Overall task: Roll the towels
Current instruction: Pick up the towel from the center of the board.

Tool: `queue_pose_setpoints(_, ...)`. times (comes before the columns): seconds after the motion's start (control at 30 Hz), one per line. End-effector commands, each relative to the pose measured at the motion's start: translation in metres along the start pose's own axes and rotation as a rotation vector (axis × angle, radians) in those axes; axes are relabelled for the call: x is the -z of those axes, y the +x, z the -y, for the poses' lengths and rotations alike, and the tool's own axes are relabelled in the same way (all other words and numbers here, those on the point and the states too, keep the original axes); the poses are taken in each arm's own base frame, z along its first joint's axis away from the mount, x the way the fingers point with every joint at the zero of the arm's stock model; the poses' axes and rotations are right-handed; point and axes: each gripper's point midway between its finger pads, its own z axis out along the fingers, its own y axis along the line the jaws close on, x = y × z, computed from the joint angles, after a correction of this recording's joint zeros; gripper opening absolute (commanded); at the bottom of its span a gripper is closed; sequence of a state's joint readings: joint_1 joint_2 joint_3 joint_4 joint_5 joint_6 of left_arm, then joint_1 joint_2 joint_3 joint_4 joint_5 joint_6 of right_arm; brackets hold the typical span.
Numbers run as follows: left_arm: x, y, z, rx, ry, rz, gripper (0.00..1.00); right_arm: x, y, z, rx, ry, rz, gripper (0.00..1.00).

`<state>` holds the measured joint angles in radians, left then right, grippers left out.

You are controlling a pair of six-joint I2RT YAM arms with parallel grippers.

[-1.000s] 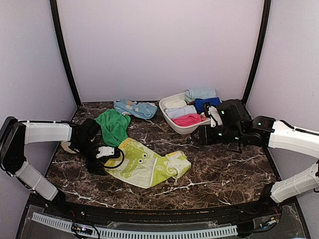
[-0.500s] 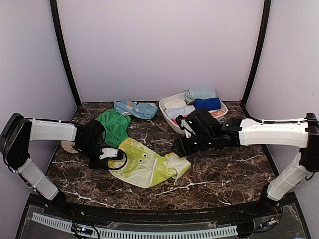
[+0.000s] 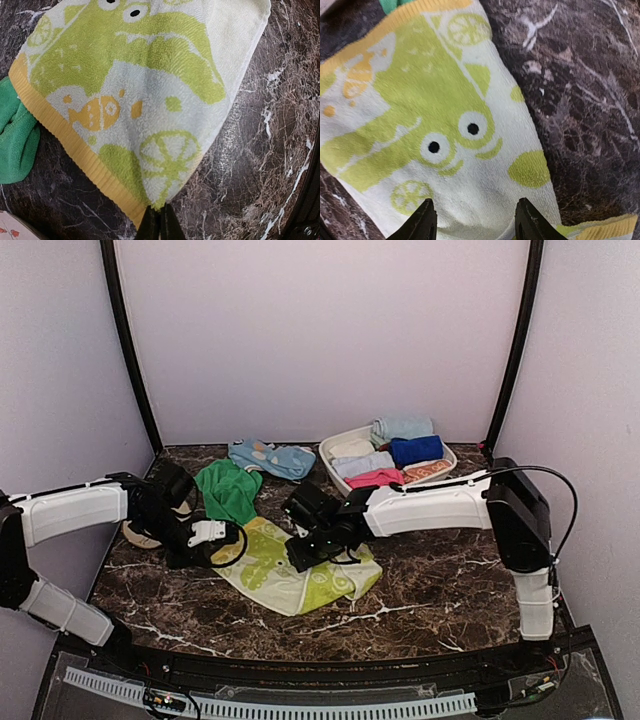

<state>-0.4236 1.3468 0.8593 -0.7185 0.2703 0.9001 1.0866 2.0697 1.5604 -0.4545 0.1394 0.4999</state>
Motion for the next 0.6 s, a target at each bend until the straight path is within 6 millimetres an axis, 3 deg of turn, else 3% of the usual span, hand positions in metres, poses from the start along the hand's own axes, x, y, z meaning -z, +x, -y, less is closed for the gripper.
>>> queue_pose_setpoints(0.0, 0.006, 0.005, 0.013, 0.031, 0.032, -0.01, 0.0, -0.005, 0.017, 0.014, 0.024, 0.166, -0.056, 0.5)
queue_pose_setpoints(0.2, 0.012, 0.0, 0.01, 0.033, 0.017, 0.006, 0.0, 0.009, 0.02, 0.031, 0.023, 0.265, -0.045, 0.27)
queue_pose_setpoints(0.33, 0.02, -0.011, 0.005, 0.04, -0.005, 0.05, 0.0, 0.029, 0.005, 0.037, 0.011, 0.301, 0.009, 0.0)
queue_pose_setpoints(0.43, 0.031, -0.024, -0.005, 0.04, -0.054, 0.1, 0.0, 0.049, -0.014, 0.043, -0.014, 0.313, 0.061, 0.0)
queue_pose_setpoints(0.57, 0.066, -0.056, -0.043, 0.062, -0.232, 0.203, 0.0, 0.09, -0.056, 0.057, -0.075, 0.299, 0.17, 0.0)
